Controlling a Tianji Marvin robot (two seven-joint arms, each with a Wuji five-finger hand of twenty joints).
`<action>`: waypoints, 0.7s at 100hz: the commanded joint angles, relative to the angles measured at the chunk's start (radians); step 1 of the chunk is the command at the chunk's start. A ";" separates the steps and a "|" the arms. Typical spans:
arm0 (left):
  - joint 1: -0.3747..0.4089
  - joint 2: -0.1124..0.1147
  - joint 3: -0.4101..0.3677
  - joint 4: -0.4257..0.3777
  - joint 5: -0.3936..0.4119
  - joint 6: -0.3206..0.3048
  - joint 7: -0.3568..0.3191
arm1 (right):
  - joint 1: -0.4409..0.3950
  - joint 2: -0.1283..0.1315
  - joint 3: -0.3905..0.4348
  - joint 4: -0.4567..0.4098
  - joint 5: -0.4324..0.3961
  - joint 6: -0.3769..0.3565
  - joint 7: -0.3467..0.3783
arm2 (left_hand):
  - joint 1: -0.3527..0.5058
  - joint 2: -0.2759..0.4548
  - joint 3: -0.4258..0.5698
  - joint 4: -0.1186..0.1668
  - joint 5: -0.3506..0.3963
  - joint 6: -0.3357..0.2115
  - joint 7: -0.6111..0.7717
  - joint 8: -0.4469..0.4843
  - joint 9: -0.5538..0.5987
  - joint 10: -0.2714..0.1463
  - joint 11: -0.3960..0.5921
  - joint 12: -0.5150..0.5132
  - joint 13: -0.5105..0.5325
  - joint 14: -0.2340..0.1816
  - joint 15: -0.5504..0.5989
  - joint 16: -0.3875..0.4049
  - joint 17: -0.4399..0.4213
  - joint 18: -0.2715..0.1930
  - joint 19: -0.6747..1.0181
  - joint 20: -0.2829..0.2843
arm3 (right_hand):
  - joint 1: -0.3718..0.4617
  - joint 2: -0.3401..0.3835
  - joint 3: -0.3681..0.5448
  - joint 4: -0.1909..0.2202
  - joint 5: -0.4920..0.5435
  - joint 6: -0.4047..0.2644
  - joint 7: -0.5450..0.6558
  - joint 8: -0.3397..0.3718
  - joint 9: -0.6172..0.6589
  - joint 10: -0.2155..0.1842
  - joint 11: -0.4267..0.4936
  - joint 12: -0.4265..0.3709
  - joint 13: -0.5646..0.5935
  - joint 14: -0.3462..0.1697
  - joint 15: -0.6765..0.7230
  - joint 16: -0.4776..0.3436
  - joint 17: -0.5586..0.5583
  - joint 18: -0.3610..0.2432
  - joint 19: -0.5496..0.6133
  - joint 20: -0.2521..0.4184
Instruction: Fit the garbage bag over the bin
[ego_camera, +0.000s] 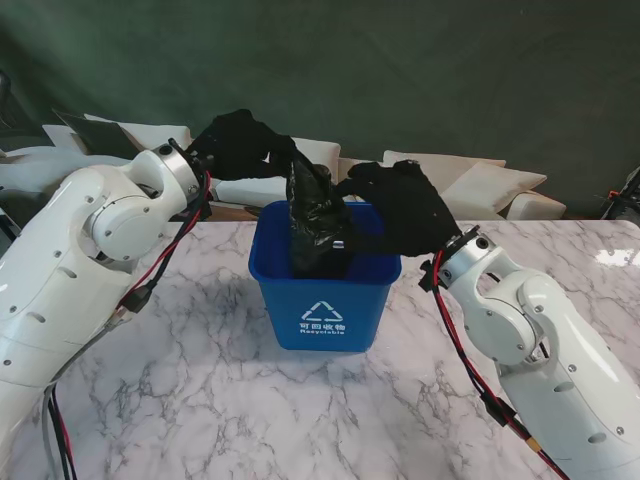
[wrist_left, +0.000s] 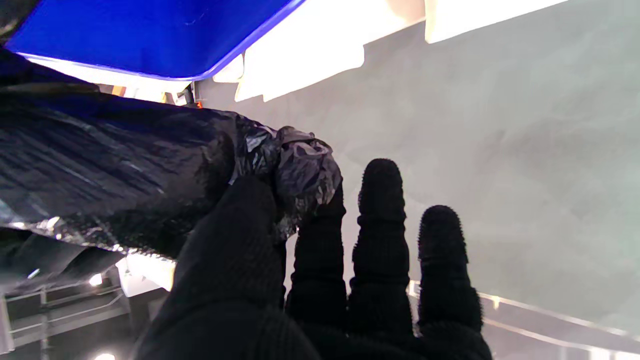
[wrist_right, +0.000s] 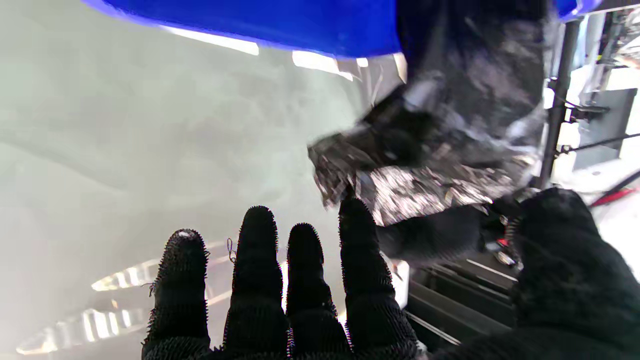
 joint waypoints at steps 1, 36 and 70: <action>-0.010 0.001 -0.002 -0.028 0.015 -0.019 0.000 | -0.006 0.005 -0.003 -0.003 0.006 0.031 0.021 | 0.060 0.014 0.014 -0.018 -0.030 -0.022 0.022 0.004 -0.013 -0.019 -0.006 0.017 -0.017 -0.021 -0.007 -0.009 -0.015 -0.016 0.008 -0.015 | -0.034 0.032 -0.021 0.019 0.011 -0.010 0.023 0.043 0.005 0.016 -0.026 0.004 -0.025 0.019 -0.031 -0.014 -0.030 0.026 -0.031 0.006; 0.004 -0.004 0.000 -0.038 0.112 -0.090 0.104 | 0.035 0.000 -0.080 -0.020 0.089 0.284 0.124 | 0.060 0.026 0.010 -0.017 -0.046 -0.026 0.020 0.010 -0.023 -0.029 -0.022 0.021 -0.024 -0.028 -0.023 -0.019 -0.017 -0.027 0.004 -0.020 | -0.157 0.103 -0.023 0.003 -0.056 0.166 -0.354 -0.095 -0.059 0.081 -0.121 -0.046 -0.073 0.045 -0.121 -0.043 -0.085 0.032 -0.116 -0.019; 0.017 -0.005 -0.017 -0.037 0.129 -0.122 0.142 | 0.033 -0.007 -0.030 -0.042 0.228 0.378 0.155 | 0.062 0.028 0.005 -0.020 -0.049 -0.030 0.024 0.009 -0.025 -0.030 -0.026 0.023 -0.027 -0.030 -0.026 -0.021 -0.021 -0.030 0.003 -0.022 | -0.135 0.079 -0.014 0.003 -0.045 0.162 -0.394 -0.107 -0.066 0.081 -0.140 -0.062 -0.073 0.045 -0.128 -0.041 -0.099 0.036 -0.133 -0.022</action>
